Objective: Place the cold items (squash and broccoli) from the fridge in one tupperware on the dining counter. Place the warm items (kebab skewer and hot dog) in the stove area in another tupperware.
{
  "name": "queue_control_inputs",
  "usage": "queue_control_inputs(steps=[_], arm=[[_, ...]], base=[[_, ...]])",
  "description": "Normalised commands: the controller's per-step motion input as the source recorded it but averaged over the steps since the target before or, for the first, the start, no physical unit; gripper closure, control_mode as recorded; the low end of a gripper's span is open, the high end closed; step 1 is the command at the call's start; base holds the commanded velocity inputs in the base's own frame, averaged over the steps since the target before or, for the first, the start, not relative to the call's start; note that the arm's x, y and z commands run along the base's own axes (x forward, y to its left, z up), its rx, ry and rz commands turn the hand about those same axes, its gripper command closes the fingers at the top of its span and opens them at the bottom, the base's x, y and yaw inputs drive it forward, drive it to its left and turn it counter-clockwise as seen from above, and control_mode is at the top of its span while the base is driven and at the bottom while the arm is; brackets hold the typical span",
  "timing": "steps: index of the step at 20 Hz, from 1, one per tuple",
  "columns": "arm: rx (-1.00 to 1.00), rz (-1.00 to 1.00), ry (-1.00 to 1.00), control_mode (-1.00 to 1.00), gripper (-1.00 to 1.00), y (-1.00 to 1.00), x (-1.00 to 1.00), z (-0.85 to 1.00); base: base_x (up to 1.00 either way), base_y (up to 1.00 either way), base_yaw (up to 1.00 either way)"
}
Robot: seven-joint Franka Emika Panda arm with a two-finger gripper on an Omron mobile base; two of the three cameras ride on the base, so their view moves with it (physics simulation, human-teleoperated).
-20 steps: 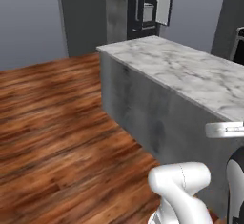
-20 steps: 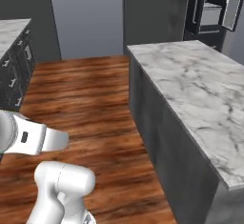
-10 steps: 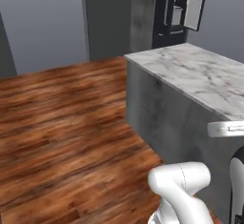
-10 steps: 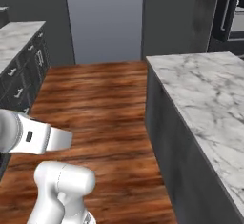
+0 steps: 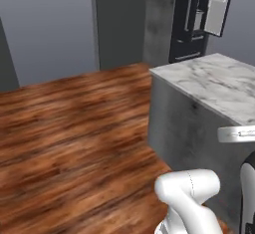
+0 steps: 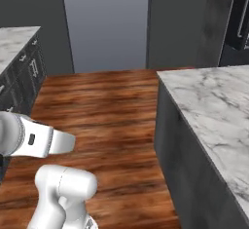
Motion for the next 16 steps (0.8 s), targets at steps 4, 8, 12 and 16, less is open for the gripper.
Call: queue_control_inputs(steps=[4,8,12,16], arm=[[0.00,0.00,0.00,1.00,-1.00,0.00,0.00,0.00],[0.00,0.00,0.00,1.00,-1.00,0.00,0.00,0.00],[0.00,0.00,0.00,1.00,-1.00,0.00,0.00,0.00],[0.00,0.00,0.00,1.00,-1.00,0.00,0.00,0.00]], base=[[1.00,0.65,-0.16],[1.00,0.56,-0.18],[1.00,0.56,-0.17],[1.00,0.54,-0.17]])
